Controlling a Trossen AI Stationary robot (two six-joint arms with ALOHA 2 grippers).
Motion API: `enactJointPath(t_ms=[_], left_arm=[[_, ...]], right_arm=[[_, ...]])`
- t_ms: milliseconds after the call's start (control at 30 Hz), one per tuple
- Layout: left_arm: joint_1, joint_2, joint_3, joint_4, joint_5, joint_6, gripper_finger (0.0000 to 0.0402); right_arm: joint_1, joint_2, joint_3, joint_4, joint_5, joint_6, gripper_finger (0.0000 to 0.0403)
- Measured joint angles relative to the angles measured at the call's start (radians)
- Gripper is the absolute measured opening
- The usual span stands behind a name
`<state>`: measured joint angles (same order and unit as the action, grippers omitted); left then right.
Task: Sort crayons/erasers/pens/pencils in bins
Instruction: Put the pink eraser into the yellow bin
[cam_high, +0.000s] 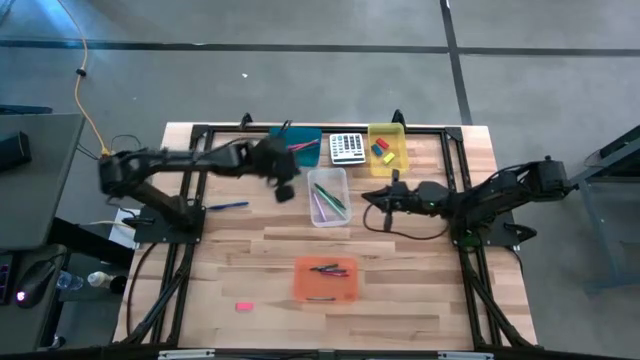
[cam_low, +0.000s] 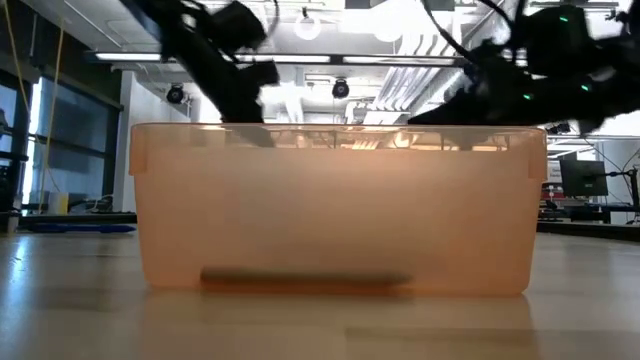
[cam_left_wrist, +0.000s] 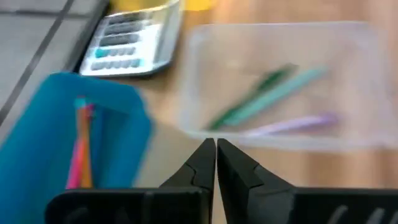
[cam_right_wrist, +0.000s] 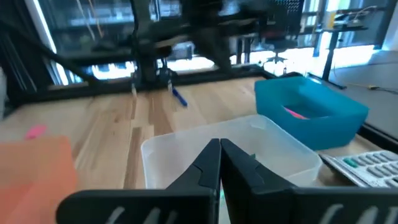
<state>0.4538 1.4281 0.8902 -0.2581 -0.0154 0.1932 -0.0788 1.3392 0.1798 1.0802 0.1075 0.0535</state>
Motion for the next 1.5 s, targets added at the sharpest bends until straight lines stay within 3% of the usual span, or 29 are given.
enactJointPath(t_ms=[167, 367, 633, 800, 1000, 1233, 1500], left_arm=[[-0.219, -0.174, -0.105, -0.077, 0.003, -0.112, 0.0001], [-0.534, -0.257, -0.112, -0.262, -0.108, -0.392, 0.0000], [-0.956, -0.179, -0.113, -0.352, -0.180, -0.849, 0.0003], [-1.141, -0.067, -0.110, -0.352, -0.155, -1.131, 0.0032], [-1.261, 0.082, -0.061, -0.361, -0.142, -1.284, 0.0102], [-1.308, 0.232, 0.002, -0.348, -0.152, -1.316, 0.0179], [-1.309, 0.319, 0.016, -0.342, -0.165, -1.320, 0.0195]], right_arm=[[0.000, -0.001, -0.071, 0.152, 0.001, 0.012, 0.0000], [0.002, -0.001, -0.048, 0.142, 0.001, -0.008, 0.0000], [0.037, -0.001, -0.023, 0.117, 0.003, -0.022, 0.0000], [0.062, -0.001, -0.023, 0.113, 0.003, -0.028, 0.0000], [0.075, -0.001, -0.023, 0.120, 0.003, -0.035, 0.0000], [0.074, -0.001, -0.023, 0.136, 0.003, -0.061, 0.0000], [0.074, -0.001, -0.023, 0.149, 0.002, -0.080, 0.0000]])
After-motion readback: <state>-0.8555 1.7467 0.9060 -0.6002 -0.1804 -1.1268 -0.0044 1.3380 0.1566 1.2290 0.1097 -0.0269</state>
